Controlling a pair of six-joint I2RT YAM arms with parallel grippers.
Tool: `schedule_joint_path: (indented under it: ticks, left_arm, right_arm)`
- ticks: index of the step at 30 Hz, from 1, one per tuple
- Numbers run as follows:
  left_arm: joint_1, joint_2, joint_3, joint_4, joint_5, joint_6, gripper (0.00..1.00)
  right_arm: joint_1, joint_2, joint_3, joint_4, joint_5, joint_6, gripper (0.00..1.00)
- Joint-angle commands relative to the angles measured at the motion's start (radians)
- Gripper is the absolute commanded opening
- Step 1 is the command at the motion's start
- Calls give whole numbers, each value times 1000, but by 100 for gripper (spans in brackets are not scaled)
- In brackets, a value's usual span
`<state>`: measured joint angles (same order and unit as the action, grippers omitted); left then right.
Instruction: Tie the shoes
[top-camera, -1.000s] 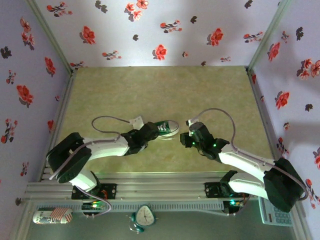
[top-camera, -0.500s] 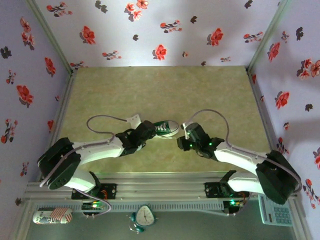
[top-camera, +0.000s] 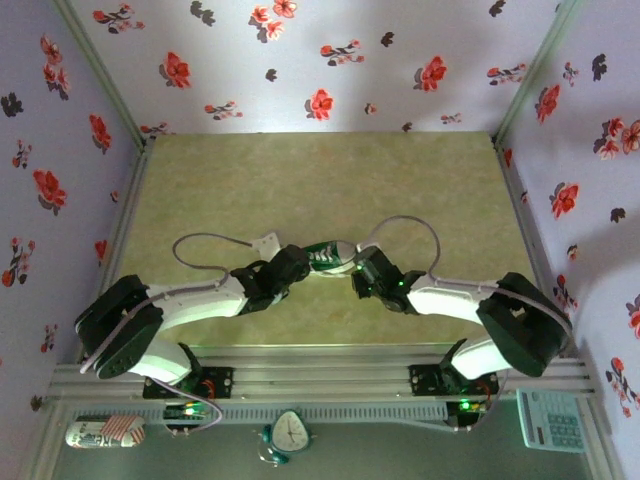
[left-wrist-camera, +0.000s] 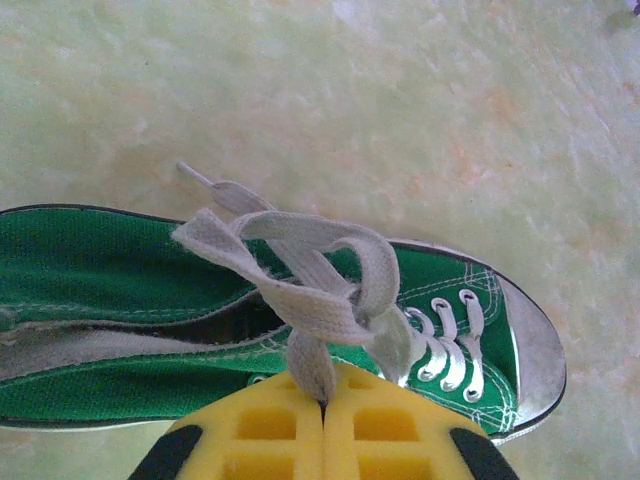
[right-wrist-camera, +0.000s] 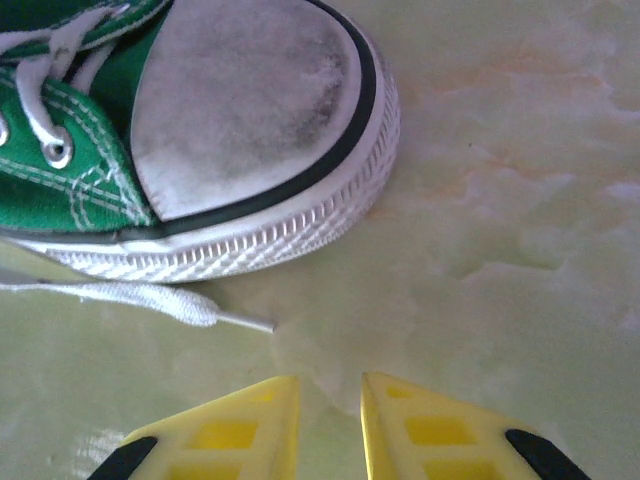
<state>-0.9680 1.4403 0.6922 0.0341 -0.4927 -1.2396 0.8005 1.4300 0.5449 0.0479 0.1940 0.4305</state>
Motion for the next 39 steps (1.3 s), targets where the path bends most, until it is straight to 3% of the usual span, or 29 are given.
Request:
schedule_joint_path:
  ticks: [1,13,18,27,34,37,39]
  left_arm:
    - [9,-5,-6,10,-3,-6,0]
    - [9,-4,-15,26,5,0,0]
    - [9,0,-17,34,9,0,0]
    - [9,-13,-24,35,9,0,0]
    - [9,-17,-34,38,8,-12,0]
    - [9,-19,-36,43,8,-14,0]
    - [9,-23,-36,42,11,-13,0]
  right_arm:
    - [-12,44,43,60,43,22,25]
    - [-42,182,107,109,32,37,25]
    - [-33,201,109,99,-32,42,25]
    - [121,203,71,142,-171,116,25]
    - [225,216,47,341,-376,158,25]
    - [205,145,-36,453,-337,179,26]
    - [186,75,-74,439,-234,187,27]
